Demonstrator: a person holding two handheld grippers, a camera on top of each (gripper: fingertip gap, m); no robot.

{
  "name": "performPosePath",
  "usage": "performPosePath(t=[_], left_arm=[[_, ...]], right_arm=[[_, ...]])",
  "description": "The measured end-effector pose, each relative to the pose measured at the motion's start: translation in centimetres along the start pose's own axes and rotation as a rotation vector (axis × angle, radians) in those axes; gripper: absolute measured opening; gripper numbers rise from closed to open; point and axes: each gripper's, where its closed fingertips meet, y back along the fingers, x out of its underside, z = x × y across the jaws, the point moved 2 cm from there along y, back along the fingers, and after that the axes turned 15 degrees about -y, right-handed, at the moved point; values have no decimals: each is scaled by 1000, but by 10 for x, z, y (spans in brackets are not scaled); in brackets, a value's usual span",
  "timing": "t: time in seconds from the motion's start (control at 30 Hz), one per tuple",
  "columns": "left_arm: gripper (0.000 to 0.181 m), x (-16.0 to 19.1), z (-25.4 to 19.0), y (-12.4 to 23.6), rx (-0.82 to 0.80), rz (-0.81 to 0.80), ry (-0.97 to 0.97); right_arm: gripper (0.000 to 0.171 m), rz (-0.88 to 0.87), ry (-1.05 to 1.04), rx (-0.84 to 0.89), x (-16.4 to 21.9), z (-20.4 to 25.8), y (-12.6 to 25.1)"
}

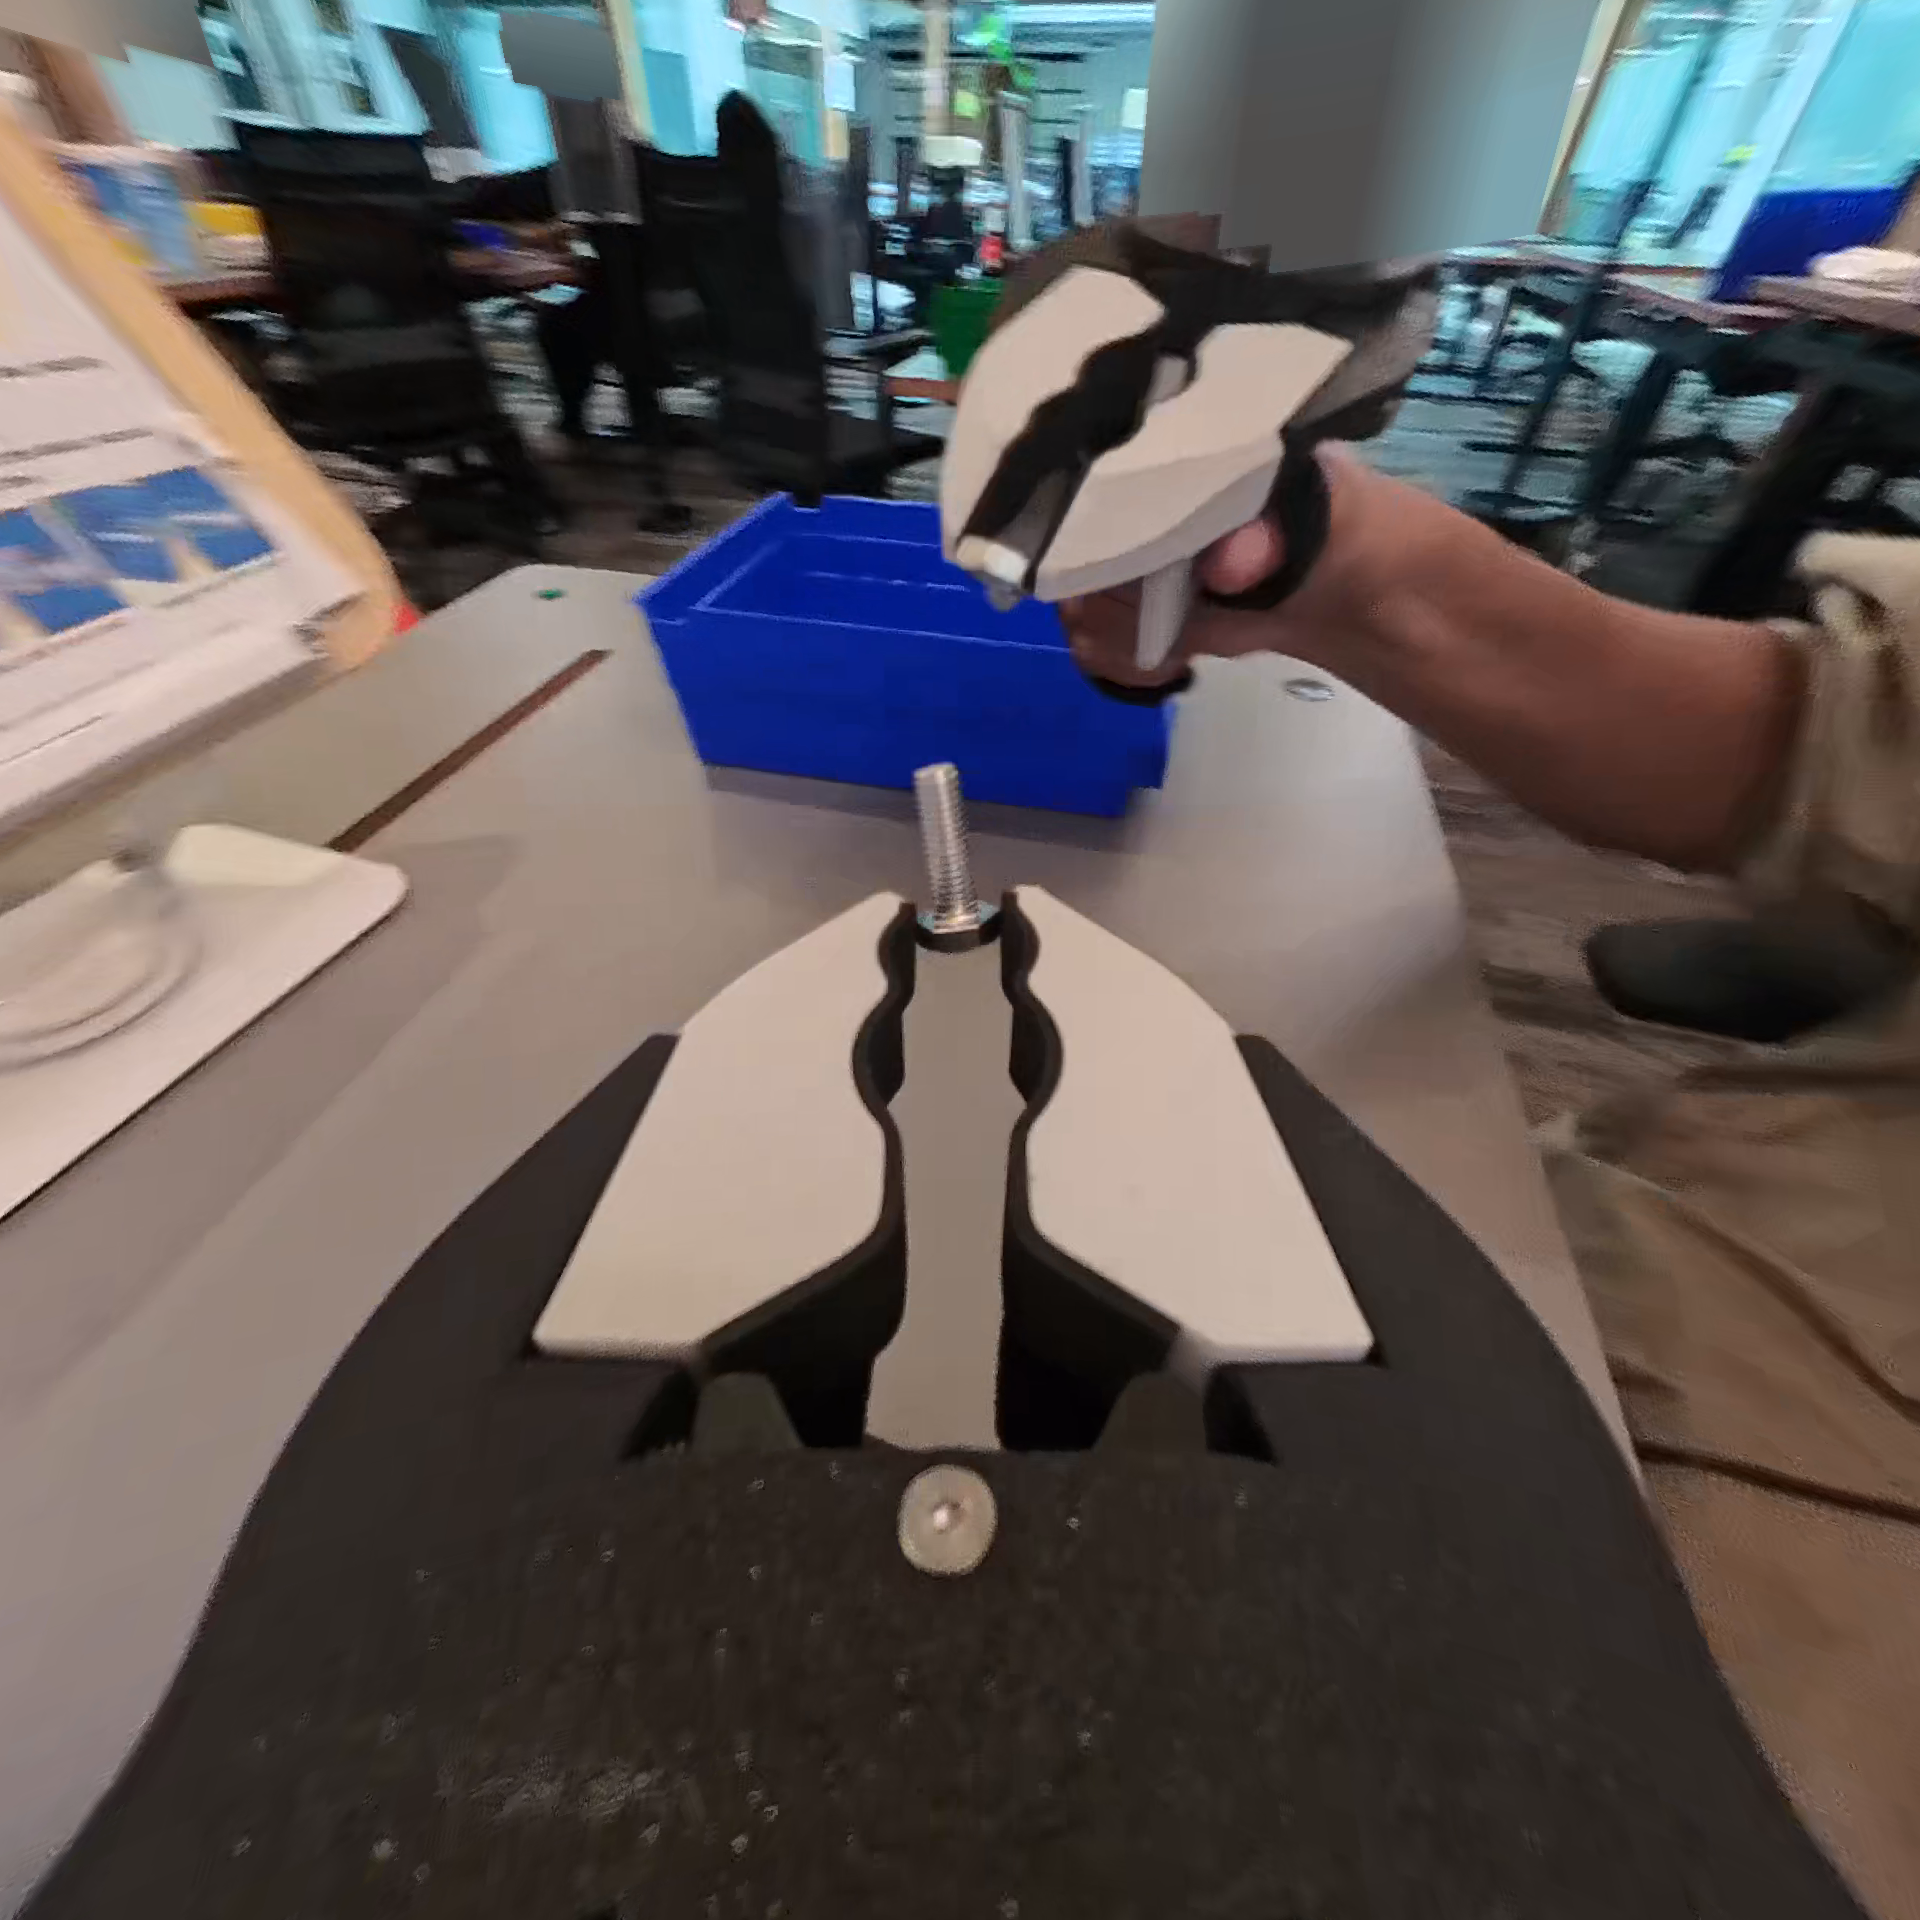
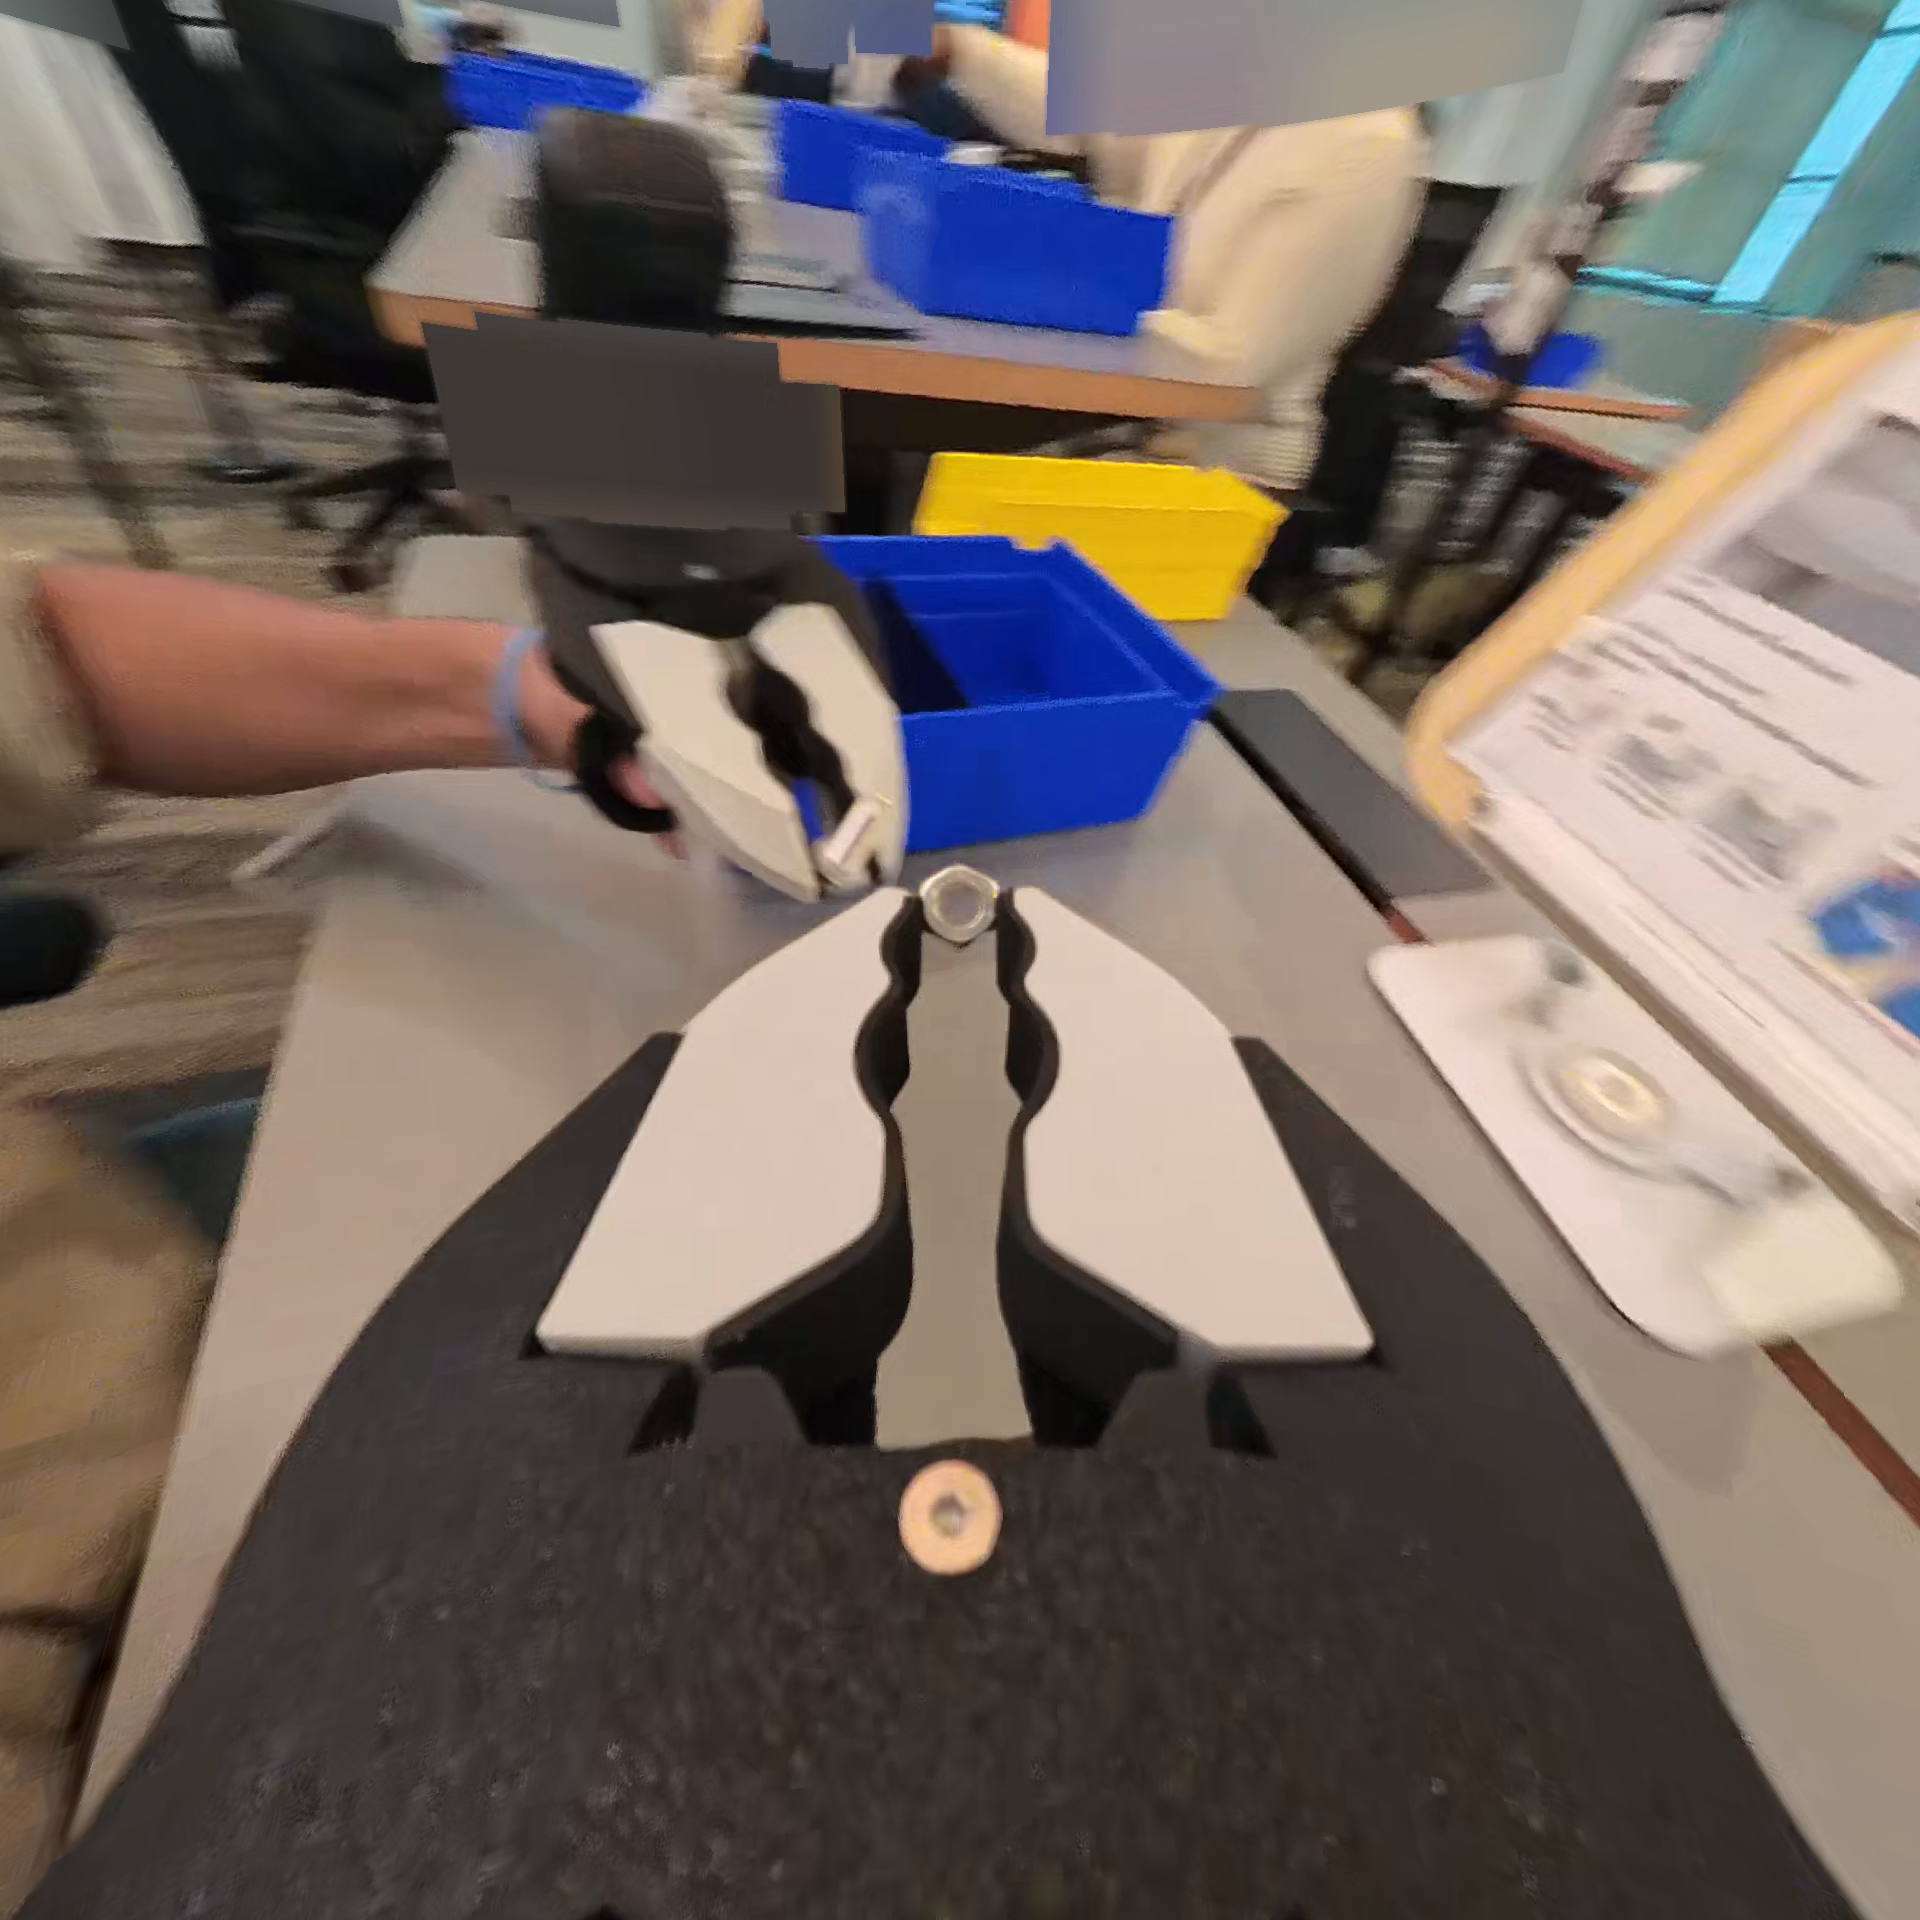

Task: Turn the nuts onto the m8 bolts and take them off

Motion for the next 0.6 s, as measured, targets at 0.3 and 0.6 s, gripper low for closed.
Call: performPosePath(t=[0.3, 0.6], left_arm=[[15, -4, -23, -21, 326, -16, 0], [15, -6, -24, -19, 399, -52, 23]], right_arm=[[14, 215, 20, -372, 6, 14, -13], [14, 263, 44, -405, 15, 18, -10]])
